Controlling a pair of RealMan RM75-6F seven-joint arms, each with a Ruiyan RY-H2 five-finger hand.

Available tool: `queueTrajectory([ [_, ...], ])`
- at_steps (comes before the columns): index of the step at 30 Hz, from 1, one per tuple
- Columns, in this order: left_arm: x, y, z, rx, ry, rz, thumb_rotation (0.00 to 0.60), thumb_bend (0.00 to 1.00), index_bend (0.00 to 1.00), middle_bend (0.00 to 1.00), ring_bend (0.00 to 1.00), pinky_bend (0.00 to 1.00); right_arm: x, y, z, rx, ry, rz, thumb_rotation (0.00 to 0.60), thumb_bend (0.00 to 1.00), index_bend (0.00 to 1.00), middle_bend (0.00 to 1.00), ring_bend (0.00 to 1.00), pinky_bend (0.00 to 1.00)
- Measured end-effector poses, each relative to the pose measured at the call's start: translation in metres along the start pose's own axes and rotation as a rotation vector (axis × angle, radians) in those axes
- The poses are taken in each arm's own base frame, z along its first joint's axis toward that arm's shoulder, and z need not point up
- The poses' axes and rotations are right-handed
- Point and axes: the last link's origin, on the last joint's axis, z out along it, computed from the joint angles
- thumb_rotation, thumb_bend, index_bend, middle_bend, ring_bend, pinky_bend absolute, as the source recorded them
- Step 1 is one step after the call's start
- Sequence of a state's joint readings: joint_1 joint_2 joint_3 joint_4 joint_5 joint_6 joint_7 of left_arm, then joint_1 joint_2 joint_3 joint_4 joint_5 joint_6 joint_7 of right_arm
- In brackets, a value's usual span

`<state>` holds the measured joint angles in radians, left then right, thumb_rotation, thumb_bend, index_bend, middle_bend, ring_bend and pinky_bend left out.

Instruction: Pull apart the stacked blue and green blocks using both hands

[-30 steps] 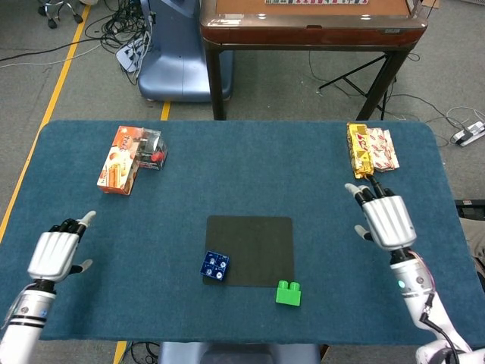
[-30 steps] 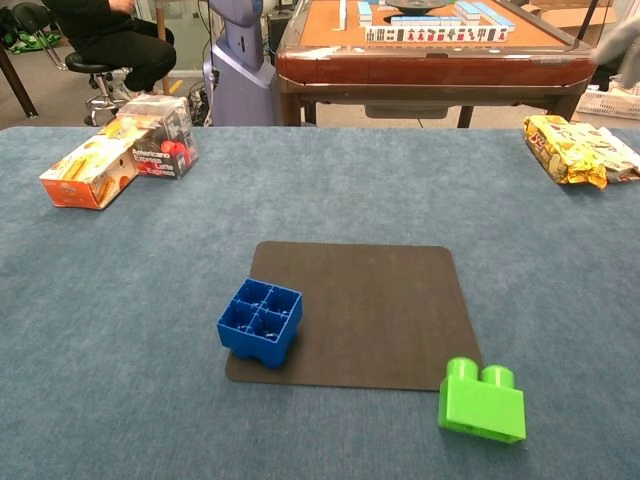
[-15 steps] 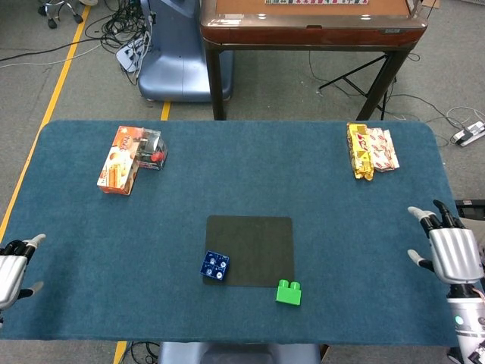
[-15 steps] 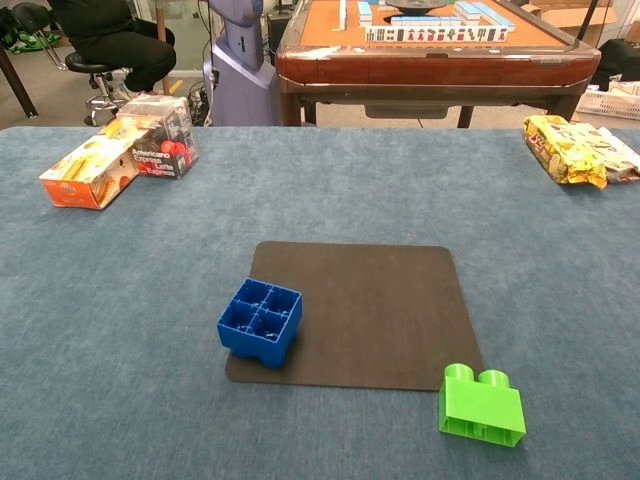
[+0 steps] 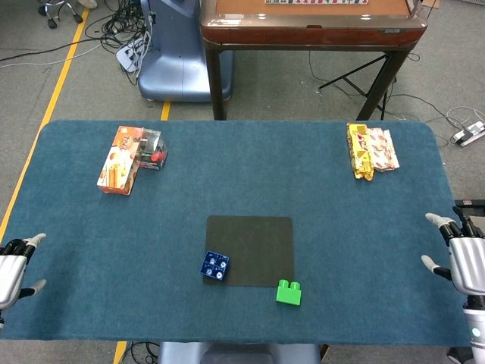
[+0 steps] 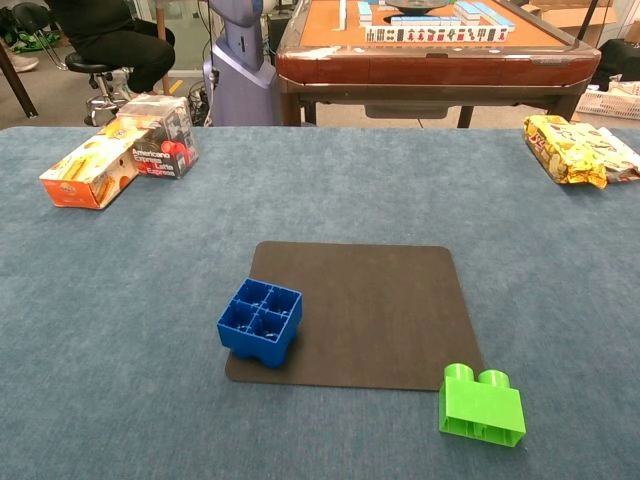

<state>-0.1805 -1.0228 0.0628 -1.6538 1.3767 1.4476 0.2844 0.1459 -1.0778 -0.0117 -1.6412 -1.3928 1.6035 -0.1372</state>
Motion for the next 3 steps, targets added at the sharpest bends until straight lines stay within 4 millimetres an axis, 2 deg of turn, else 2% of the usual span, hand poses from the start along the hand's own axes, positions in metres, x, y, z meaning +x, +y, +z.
queueTrajectory([
  [3,-0.0008,0.0007,-0.0004,0.002,-0.003,-0.008,0.6,0.0,0.22,0.28,0.23,0.36,0.0002,0.0003,0.0003,-0.001,-0.007,0.007,0.6,0.0,0.28,0.34,0.37,0.39],
])
